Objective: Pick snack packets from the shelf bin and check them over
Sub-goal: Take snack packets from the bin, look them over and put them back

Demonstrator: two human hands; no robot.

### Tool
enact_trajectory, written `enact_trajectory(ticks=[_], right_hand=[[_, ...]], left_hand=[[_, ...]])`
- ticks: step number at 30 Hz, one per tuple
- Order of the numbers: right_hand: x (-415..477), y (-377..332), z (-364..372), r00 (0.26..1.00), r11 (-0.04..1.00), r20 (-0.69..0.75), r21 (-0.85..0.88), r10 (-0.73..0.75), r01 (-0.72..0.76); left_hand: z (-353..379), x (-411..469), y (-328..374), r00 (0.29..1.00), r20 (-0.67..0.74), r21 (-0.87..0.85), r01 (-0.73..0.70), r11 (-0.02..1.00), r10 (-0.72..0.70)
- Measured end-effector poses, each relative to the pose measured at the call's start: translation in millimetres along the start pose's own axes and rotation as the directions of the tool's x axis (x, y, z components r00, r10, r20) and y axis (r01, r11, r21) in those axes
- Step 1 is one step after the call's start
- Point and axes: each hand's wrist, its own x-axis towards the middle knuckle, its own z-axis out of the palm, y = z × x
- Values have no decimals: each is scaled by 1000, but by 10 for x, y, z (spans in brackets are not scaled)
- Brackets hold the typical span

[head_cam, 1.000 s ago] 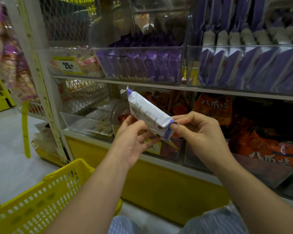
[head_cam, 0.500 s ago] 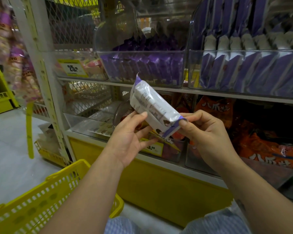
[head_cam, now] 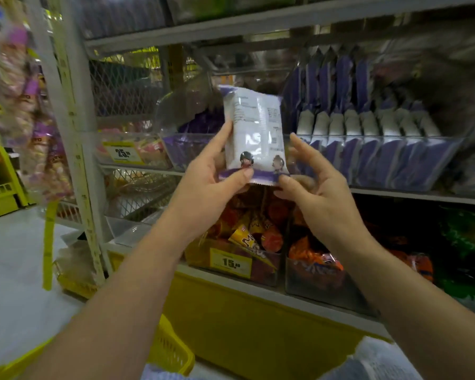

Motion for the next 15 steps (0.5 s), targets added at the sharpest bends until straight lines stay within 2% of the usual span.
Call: enact_trajectory(ticks=[2, 4, 7, 10, 13, 15], right_hand=[[139, -116, -100, 997, 949, 3, -305, -82, 79], [271, -231, -181, 987, 863, 22, -484, -157, 148], [473, -357, -287, 982, 812, 65, -555, -175, 182], [704, -408, -404, 989, 765, 116, -628, -91, 145], [930, -390, -519, 985, 678, 168, -728, 31, 103], [1059, -372, -594, 973, 620, 205, -779, 109, 95]], left_hand=[[30, 165, 212, 996, -23, 192, -77, 978, 83], [85, 337, 396, 985, -46, 342, -141, 929, 167], [173, 602, 591, 958, -70, 472, -214, 855, 279], [213, 886, 714, 935, 10, 691, -263, 673, 355], [248, 1122, 777, 951, 104, 843, -241, 481, 293], [290, 1240, 797, 962, 151, 881, -236, 409, 229]])
